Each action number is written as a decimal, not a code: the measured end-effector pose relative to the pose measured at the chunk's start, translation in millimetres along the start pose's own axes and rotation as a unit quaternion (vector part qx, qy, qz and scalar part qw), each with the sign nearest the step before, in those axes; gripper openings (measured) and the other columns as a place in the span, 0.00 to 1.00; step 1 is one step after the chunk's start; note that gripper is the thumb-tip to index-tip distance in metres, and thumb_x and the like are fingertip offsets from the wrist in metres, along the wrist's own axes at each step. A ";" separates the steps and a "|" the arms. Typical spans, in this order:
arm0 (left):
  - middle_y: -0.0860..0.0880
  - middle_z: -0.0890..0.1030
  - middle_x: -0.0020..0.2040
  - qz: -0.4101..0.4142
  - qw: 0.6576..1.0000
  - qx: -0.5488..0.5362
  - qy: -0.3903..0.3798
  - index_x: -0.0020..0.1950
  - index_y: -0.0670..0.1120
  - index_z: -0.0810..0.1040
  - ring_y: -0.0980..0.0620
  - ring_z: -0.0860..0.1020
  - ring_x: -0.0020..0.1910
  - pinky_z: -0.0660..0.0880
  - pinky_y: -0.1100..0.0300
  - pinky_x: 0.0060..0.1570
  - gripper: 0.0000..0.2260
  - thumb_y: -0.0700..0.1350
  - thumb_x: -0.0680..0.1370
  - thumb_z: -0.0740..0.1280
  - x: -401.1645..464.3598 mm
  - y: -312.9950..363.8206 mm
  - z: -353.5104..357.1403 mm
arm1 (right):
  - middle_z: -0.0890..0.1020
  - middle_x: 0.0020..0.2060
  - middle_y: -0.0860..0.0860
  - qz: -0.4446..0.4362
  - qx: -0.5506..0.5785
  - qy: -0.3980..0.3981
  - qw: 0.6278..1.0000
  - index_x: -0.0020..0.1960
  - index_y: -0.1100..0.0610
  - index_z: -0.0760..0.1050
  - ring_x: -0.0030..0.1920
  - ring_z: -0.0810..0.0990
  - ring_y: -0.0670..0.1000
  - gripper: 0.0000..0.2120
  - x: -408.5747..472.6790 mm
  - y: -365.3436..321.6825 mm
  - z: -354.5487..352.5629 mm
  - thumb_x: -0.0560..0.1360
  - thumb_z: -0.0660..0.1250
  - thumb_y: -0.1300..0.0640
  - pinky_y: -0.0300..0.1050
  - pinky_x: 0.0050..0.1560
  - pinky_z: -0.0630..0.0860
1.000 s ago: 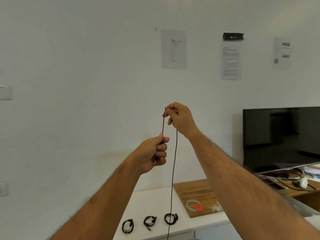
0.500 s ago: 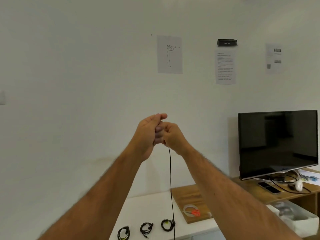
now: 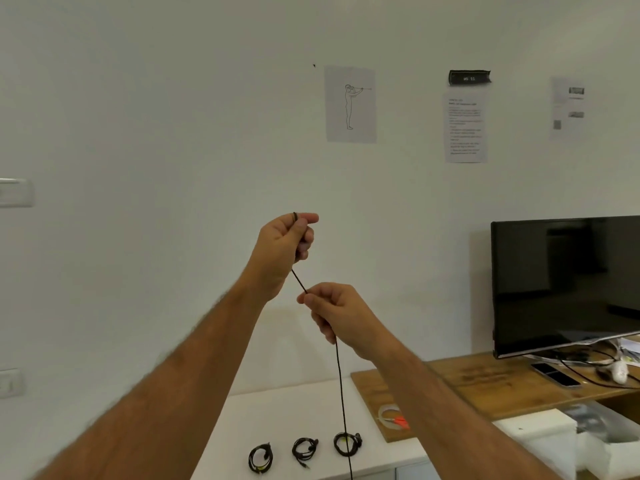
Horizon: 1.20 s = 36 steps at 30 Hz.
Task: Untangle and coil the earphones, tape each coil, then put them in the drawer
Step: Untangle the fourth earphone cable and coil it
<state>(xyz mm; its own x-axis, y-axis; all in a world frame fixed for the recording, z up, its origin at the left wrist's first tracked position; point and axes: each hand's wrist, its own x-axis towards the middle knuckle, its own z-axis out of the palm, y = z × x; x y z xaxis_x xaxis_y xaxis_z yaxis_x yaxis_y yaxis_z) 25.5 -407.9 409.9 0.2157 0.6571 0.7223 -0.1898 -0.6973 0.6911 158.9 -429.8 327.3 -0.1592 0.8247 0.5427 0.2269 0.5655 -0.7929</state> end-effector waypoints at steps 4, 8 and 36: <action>0.50 0.80 0.38 0.012 0.991 0.129 -0.028 0.55 0.43 0.78 0.57 0.76 0.34 0.75 0.64 0.38 0.11 0.38 0.83 0.56 -2.2 -4.5 -14.8 | 0.69 0.26 0.48 0.029 -0.043 -0.021 0.998 0.49 0.60 0.80 0.26 0.68 0.47 0.07 -5.1 0.5 -7.3 0.78 0.68 0.56 0.42 0.26 0.72; 0.45 0.84 0.45 -0.024 0.985 0.159 -0.069 0.55 0.41 0.78 0.54 0.82 0.41 0.80 0.61 0.45 0.09 0.37 0.82 0.58 -5.7 -9.4 -21.2 | 0.69 0.25 0.49 0.019 -0.108 0.017 0.994 0.46 0.58 0.81 0.27 0.66 0.49 0.06 -3.9 -5.8 -15.7 0.77 0.68 0.57 0.41 0.25 0.67; 0.52 0.66 0.32 -0.243 0.949 -0.118 -0.161 0.49 0.45 0.73 0.56 0.61 0.27 0.59 0.65 0.27 0.13 0.48 0.85 0.52 -43.2 -15.7 12.4 | 0.82 0.35 0.54 -0.160 -0.119 0.111 0.974 0.45 0.58 0.81 0.30 0.76 0.48 0.03 26.5 -20.3 -54.4 0.75 0.69 0.64 0.42 0.33 0.75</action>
<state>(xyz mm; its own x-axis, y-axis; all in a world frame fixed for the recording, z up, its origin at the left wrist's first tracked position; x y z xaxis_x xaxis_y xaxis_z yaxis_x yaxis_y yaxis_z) 31.0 -428.9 367.5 0.6067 0.7367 0.2985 -0.1953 -0.2259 0.9544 202.4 -419.3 372.8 -0.0534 0.5713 0.8190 0.4210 0.7566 -0.5003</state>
